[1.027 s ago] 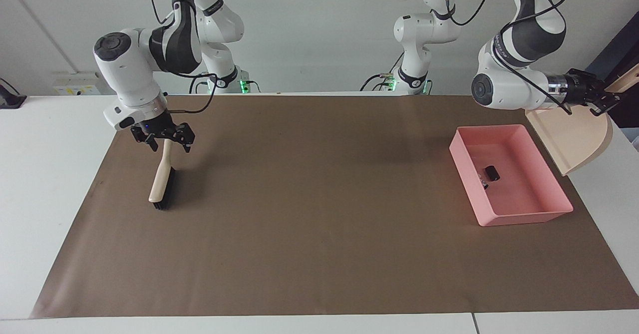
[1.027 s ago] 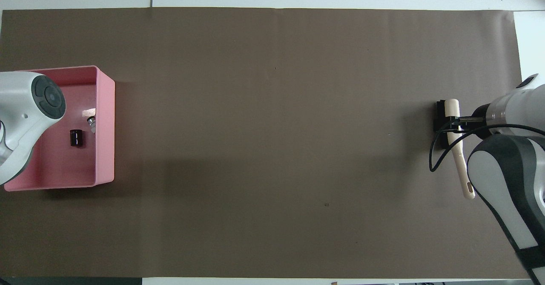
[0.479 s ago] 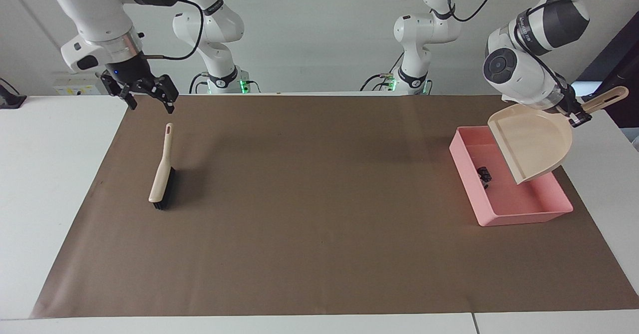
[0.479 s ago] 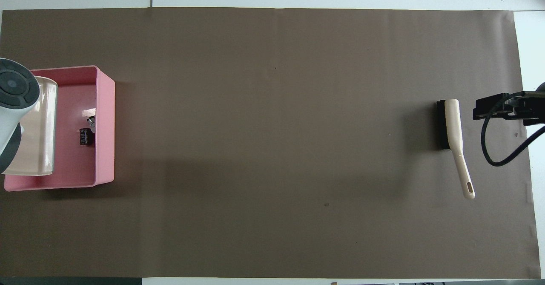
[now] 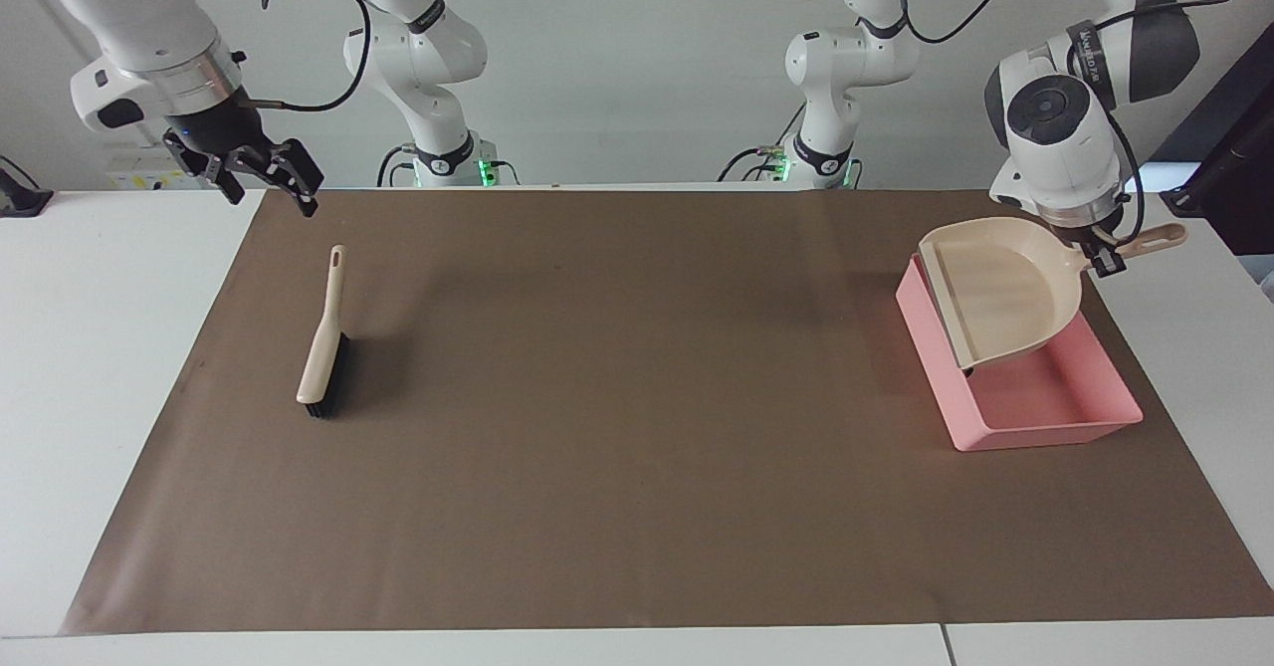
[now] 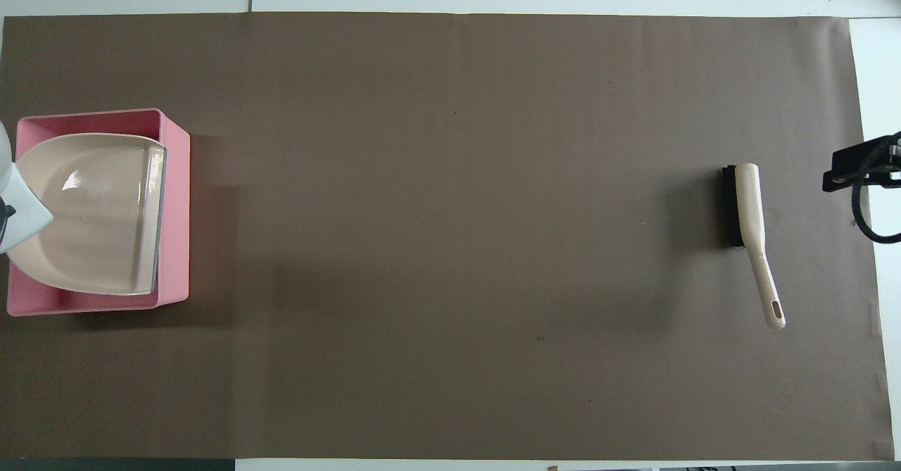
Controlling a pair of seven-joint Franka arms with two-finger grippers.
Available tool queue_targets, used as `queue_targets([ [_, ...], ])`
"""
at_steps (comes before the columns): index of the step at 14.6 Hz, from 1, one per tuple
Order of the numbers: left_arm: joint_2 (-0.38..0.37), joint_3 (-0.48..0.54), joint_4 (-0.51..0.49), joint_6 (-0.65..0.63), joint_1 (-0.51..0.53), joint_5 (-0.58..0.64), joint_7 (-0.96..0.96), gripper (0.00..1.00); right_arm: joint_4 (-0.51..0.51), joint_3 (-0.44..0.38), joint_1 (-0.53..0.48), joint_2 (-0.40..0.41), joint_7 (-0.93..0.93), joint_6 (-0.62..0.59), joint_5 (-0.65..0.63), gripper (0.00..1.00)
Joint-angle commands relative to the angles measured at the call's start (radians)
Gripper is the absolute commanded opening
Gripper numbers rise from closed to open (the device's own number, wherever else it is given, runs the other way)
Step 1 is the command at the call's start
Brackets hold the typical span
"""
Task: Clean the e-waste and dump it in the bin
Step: 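Lower the dustpan back onto the table with the left gripper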
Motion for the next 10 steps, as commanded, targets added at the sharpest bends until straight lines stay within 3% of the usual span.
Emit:
queue_targets([
  [1,-0.002,0.005,-0.025,0.002,-0.066,-0.088,0.014,0.02,0.013,0.056,-0.045,-0.011,-0.024,-0.032,-0.004,0.99],
  [4,0.001,0.003,-0.061,-0.007,-0.160,-0.175,-0.029,0.02,0.002,0.058,-0.068,-0.022,-0.026,-0.037,0.005,0.99],
  [10,0.038,0.003,-0.160,0.074,-0.359,-0.178,-0.348,0.02,0.008,0.059,-0.054,-0.035,-0.067,-0.063,-0.010,0.99],
])
